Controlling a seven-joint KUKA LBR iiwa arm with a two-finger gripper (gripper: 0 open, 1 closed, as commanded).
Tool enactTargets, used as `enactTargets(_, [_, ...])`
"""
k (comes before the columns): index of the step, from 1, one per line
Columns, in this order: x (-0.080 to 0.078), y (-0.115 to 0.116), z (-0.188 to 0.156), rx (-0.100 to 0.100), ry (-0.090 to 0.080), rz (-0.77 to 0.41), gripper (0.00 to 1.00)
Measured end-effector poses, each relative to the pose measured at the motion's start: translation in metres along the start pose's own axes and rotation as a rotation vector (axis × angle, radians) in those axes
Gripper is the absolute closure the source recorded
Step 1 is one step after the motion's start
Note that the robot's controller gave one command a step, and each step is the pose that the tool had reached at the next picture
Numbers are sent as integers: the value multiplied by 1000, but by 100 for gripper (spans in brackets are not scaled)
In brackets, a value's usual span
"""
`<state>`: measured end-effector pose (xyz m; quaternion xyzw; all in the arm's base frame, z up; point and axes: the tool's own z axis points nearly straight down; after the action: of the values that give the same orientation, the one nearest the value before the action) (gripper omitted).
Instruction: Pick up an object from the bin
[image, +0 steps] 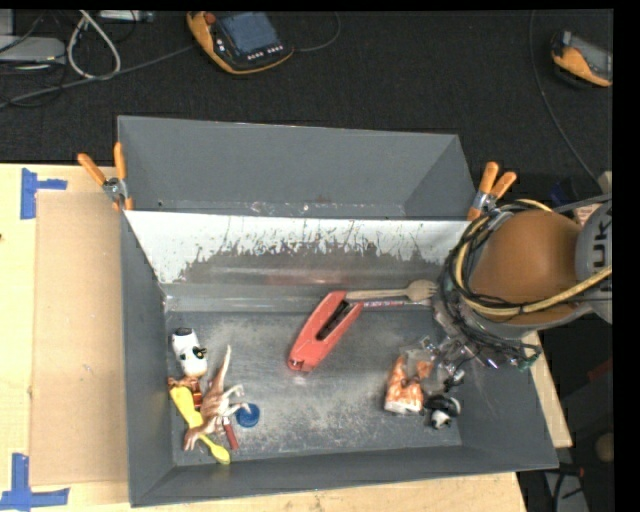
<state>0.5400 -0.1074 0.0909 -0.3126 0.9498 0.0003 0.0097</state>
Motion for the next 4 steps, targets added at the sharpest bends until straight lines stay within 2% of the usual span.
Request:
enactTargets(1, [7,2,2,-3,0,11,100])
enactTargets(2, [5,4,-10,-2,-2,29,100])
enactTargets(3, [14,8,-76,-7,1,91,100])
enactTargets(4, [16,1,-27,-5,1,148,100])
